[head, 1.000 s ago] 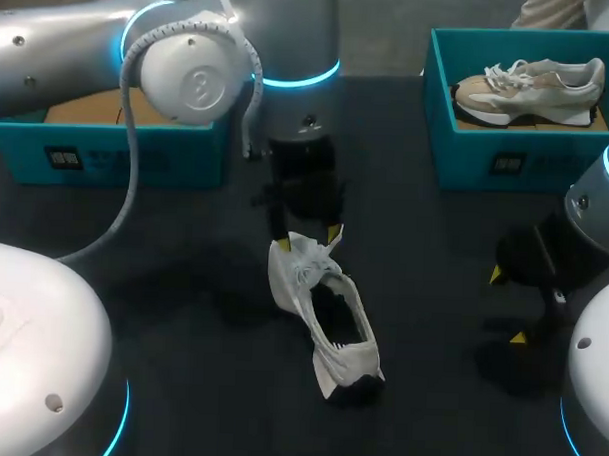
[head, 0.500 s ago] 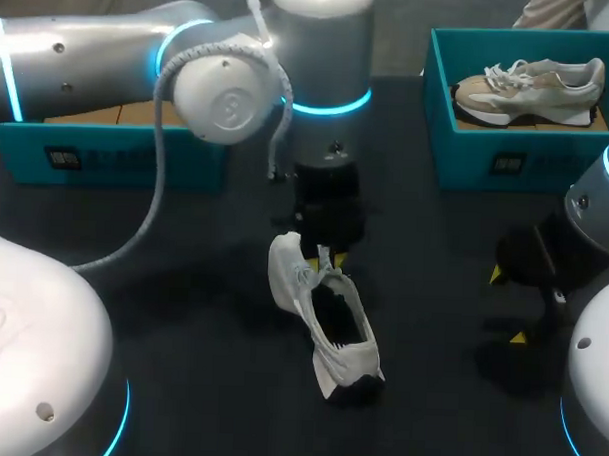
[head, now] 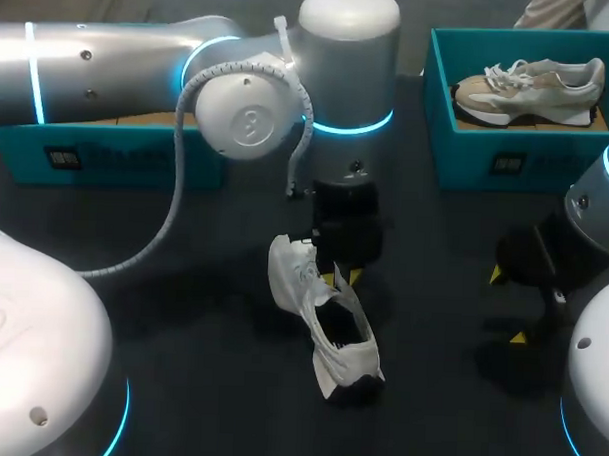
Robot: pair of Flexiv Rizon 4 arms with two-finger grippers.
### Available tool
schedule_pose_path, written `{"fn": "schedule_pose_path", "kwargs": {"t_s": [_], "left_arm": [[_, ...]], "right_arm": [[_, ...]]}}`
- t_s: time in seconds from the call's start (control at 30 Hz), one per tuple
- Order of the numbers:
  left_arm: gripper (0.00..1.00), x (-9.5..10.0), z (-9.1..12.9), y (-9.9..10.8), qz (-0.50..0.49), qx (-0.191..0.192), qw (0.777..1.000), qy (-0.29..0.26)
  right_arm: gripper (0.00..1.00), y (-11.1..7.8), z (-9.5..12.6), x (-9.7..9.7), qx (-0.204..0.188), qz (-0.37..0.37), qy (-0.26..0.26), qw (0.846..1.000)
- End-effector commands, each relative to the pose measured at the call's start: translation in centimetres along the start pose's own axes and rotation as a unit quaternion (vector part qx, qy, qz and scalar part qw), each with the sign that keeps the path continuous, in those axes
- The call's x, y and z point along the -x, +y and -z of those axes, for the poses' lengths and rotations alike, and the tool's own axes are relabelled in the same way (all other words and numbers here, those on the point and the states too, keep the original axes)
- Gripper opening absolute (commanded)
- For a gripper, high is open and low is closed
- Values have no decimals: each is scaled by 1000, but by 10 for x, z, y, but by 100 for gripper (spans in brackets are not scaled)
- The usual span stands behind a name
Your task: Take the shoe out of the shoebox, open the shoe tongue, remove and reinsert the insole, then place the shoe into the shoebox
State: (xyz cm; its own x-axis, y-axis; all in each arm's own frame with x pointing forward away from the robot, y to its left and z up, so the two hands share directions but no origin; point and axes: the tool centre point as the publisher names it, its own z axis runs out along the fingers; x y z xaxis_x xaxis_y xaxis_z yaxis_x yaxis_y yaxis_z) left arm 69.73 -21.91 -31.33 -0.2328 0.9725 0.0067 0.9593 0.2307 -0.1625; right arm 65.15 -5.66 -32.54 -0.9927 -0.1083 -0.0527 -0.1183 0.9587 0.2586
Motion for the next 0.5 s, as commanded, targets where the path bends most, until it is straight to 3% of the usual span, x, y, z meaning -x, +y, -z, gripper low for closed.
{"fn": "schedule_pose_path", "kwargs": {"t_s": [0.03,0.33,0.5], "left_arm": [[25,-9,3,0,1,6,1000,-6],[28,-17,-28,-5,16,-8,1000,-3],[28,-22,-13,-6,13,-1,1000,-25]], "right_arm": [[100,0,0,-1,-2,0,-1,1000],[100,0,0,-1,-2,0,-1,1000],[100,0,0,-1,-2,0,-1,1000]]}}
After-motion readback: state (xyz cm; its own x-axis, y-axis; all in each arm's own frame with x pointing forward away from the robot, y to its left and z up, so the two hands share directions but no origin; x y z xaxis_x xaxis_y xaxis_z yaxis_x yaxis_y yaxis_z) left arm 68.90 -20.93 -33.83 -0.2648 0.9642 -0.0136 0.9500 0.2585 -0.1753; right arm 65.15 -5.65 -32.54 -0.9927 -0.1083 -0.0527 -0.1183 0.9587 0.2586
